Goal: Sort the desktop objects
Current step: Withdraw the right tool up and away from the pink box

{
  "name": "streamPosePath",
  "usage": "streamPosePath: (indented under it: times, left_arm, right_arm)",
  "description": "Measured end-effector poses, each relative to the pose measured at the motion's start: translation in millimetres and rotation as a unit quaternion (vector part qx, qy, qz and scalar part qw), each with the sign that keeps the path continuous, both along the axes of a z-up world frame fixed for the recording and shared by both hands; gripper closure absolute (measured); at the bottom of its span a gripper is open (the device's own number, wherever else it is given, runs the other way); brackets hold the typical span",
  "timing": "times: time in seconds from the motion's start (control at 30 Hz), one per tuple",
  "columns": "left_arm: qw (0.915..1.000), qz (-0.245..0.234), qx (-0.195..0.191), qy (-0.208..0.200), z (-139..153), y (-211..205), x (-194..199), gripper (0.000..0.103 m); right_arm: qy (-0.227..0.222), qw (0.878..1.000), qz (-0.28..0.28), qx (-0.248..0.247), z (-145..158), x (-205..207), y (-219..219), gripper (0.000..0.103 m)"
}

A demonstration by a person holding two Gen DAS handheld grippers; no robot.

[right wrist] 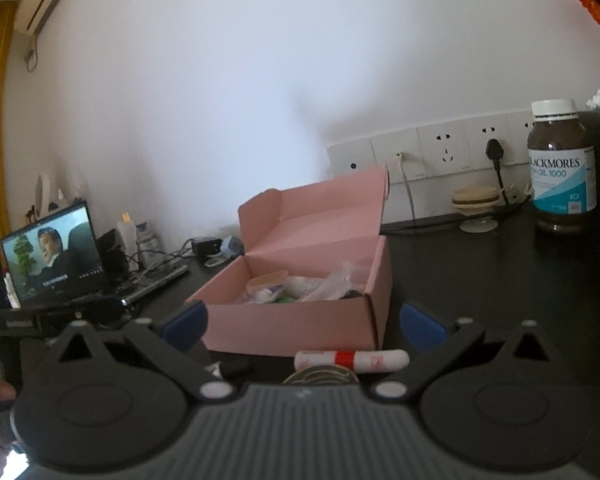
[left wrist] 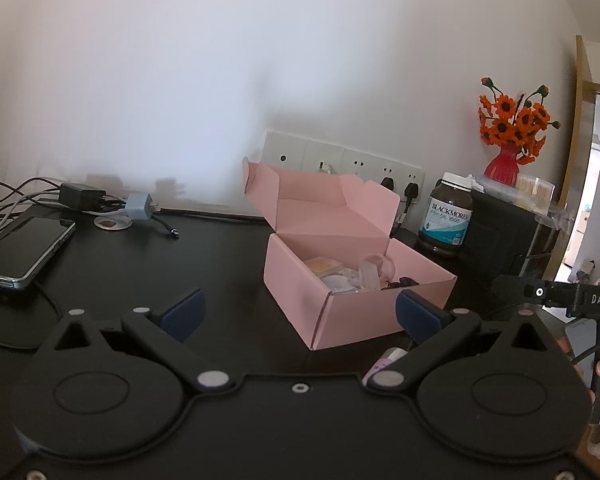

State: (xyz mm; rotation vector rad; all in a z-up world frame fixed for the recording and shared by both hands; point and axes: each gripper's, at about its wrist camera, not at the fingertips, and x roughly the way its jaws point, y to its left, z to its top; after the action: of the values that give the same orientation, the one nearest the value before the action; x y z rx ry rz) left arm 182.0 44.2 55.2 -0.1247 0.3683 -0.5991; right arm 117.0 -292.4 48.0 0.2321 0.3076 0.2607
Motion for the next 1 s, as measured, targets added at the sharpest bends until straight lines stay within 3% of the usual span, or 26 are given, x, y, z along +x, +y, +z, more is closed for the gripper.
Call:
streamPosePath:
  times: [0.33, 0.57, 0.7, 1.0]
  left_arm:
    - [0.9996, 0.006, 0.025, -0.009, 1.1, -6.5, -4.1, 0.0]
    - [0.9991, 0.002, 0.039, 0.019, 1.1, -8.1, 3.0, 0.0]
    - [0.9979, -0.023, 0.051, 0.032, 3.6, -8.9, 0.0, 0.0]
    - [0.9898, -0.075, 0.119, 0.024, 1.2, -39.8, -26.1, 0.0]
  right_arm:
    - [0.009, 0.998, -0.012, 0.057, -3.9, -0.5, -19.2, 0.001]
    - [0.022, 0.997, 0.003, 0.067, -5.0, 3.8, -21.4, 0.001]
    - [0.023, 0.997, 0.01, 0.071, -5.4, 3.8, -22.0, 0.001]
    - [0.023, 0.996, 0.02, 0.084, -6.0, 3.9, -25.1, 0.001]
